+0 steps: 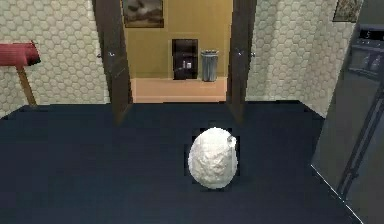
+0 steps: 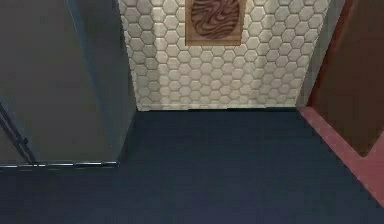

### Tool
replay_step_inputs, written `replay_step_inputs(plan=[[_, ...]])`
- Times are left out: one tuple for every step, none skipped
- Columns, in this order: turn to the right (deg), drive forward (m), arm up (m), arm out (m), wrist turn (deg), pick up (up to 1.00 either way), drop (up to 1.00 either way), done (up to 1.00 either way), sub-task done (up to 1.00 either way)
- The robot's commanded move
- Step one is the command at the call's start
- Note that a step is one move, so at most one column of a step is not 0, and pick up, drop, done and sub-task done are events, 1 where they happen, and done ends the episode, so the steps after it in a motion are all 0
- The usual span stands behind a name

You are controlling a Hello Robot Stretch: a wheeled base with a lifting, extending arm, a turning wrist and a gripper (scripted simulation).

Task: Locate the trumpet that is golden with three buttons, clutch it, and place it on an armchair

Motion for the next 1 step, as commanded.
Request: replay_step_inputs(plan=[[-30.0, 0.0, 0.0, 0.0, 0.0, 0.0, 0.0, 0.0, 0.0]])
